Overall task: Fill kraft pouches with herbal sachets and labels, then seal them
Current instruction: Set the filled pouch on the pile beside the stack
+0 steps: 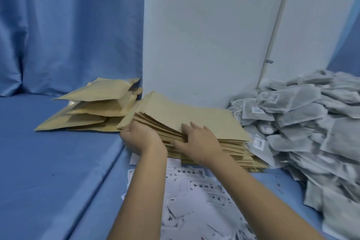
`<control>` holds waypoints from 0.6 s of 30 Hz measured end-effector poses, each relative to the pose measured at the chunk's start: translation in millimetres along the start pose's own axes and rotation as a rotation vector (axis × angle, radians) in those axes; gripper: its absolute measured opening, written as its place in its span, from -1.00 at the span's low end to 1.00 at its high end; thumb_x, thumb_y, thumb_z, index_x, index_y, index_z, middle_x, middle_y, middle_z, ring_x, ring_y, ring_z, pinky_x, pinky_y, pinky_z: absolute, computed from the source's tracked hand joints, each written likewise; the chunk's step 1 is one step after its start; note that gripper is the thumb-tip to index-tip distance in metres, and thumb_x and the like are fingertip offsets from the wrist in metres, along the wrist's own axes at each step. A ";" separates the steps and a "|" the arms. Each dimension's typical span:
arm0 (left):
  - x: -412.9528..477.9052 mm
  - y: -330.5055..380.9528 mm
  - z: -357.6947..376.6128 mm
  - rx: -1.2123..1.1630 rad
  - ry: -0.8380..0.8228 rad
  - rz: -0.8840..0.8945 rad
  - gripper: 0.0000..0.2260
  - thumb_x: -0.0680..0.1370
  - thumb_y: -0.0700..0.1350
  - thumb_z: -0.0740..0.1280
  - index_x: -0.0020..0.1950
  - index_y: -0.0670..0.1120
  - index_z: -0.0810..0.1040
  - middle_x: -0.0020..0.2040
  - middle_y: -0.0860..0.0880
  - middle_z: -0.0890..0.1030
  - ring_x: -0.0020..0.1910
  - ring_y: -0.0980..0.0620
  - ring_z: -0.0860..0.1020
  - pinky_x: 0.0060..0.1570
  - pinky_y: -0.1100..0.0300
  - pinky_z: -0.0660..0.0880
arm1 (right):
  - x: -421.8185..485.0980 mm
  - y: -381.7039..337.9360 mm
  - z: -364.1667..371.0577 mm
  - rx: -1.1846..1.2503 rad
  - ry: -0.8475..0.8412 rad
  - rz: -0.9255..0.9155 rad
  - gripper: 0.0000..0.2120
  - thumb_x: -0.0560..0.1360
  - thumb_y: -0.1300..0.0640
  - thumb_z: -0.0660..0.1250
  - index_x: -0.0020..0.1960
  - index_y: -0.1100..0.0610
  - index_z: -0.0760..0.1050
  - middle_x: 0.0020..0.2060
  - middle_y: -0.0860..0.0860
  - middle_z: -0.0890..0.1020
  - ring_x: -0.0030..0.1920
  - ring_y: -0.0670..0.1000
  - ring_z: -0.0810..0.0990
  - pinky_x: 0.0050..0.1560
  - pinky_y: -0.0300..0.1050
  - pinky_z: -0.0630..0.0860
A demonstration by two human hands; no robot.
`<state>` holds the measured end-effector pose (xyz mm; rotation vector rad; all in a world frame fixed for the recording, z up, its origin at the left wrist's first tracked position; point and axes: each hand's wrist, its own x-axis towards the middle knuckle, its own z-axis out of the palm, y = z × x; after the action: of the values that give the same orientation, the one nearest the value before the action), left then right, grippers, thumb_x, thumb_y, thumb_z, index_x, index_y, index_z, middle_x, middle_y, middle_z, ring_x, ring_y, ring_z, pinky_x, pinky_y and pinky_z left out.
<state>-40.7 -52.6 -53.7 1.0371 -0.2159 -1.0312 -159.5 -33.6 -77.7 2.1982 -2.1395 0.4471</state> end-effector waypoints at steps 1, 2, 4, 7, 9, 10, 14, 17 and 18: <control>-5.7 -7.5 -2.4 -0.019 0.012 -0.031 -0.83 0.56 -0.25 0.07 -0.03 -0.23 0.45 -0.10 -0.12 0.50 -0.14 -0.09 0.46 -0.34 0.19 0.31 | -7.4 4.4 5.0 -0.063 0.025 -0.014 -0.64 0.55 -0.15 0.19 0.14 0.12 0.40 0.05 0.05 0.55 0.19 0.08 0.46 0.32 0.00 0.27; -12.1 -13.5 -4.2 -0.052 0.003 -0.081 -0.86 0.56 -0.23 0.08 -0.06 -0.20 0.41 -0.17 -0.08 0.47 -0.20 -0.06 0.43 -0.35 0.20 0.30 | -13.4 7.4 7.8 -0.116 0.081 -0.020 -0.74 0.56 -0.10 0.19 0.02 0.10 0.37 -0.07 0.04 0.56 0.05 0.10 0.50 0.13 -0.07 0.34; -21.9 -22.6 -6.3 -0.097 -0.063 -0.176 -0.79 0.57 -0.15 0.08 0.05 -0.18 0.45 -0.17 -0.04 0.50 -0.25 0.00 0.45 -0.35 0.24 0.34 | -21.5 11.8 8.9 -0.157 0.227 -0.027 -0.83 0.60 0.01 0.14 -0.02 0.09 0.40 -0.13 0.06 0.61 -0.04 0.14 0.53 -0.18 -0.08 0.25; -25.6 -28.7 -9.3 -0.105 -0.181 -0.240 -0.73 0.57 -0.04 0.08 0.09 -0.08 0.52 0.01 -0.07 0.59 -0.10 -0.01 0.56 -0.32 0.19 0.44 | -28.4 18.6 9.2 -0.072 0.320 -0.069 -0.74 0.57 0.14 0.12 0.19 0.06 0.50 -0.04 0.04 0.64 0.02 0.12 0.55 -0.10 -0.04 0.40; -26.4 -27.1 -12.5 -0.105 -0.248 -0.244 -0.76 0.56 0.02 0.10 -0.05 -0.01 0.53 -0.05 -0.04 0.61 -0.08 -0.02 0.58 -0.28 0.16 0.50 | -33.0 21.6 11.5 -0.007 0.379 -0.078 -0.71 0.54 0.19 0.16 0.21 0.06 0.51 0.02 -0.01 0.61 0.05 0.06 0.52 -0.08 -0.08 0.42; -26.6 -24.6 -13.9 -0.101 -0.278 -0.246 -0.77 0.56 0.05 0.11 -0.09 0.01 0.52 -0.09 -0.02 0.62 -0.09 -0.02 0.58 -0.26 0.13 0.53 | -35.9 21.3 12.4 0.015 0.436 -0.080 -0.74 0.51 0.22 0.19 0.14 0.08 0.54 -0.01 -0.02 0.60 0.03 0.05 0.52 -0.13 -0.11 0.41; -21.8 -8.3 -18.2 0.064 -0.459 -0.309 -0.82 0.56 0.02 0.18 -0.06 -0.02 0.52 -0.06 -0.06 0.62 -0.06 -0.09 0.58 -0.21 0.03 0.55 | -43.7 18.6 16.1 0.180 0.645 -0.089 -0.86 0.31 0.39 0.35 -0.22 0.18 0.56 -0.29 0.02 0.58 -0.25 0.09 0.53 -0.38 -0.09 0.44; -18.3 5.3 -20.1 0.219 -0.554 -0.222 -0.89 0.57 -0.24 0.21 -0.10 -0.08 0.49 -0.12 -0.08 0.59 -0.16 -0.06 0.56 -0.29 0.05 0.53 | -45.3 18.3 19.2 0.299 0.700 -0.135 -0.81 0.29 0.46 0.28 -0.22 0.23 0.56 -0.29 0.05 0.57 -0.23 0.11 0.51 -0.27 -0.02 0.47; -18.6 8.0 -20.4 0.265 -0.558 -0.142 -0.81 0.57 -0.32 0.19 -0.13 -0.07 0.48 -0.14 -0.06 0.58 -0.17 -0.03 0.55 -0.29 0.09 0.52 | -45.7 18.4 19.3 0.337 0.696 -0.148 -0.76 0.29 0.49 0.24 -0.19 0.24 0.57 -0.26 0.06 0.59 -0.19 0.12 0.53 -0.19 -0.01 0.49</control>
<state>-33.9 -24.7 -52.7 0.9894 -0.7578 -1.4368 -174.5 5.5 -110.0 1.8965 -1.5983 1.3962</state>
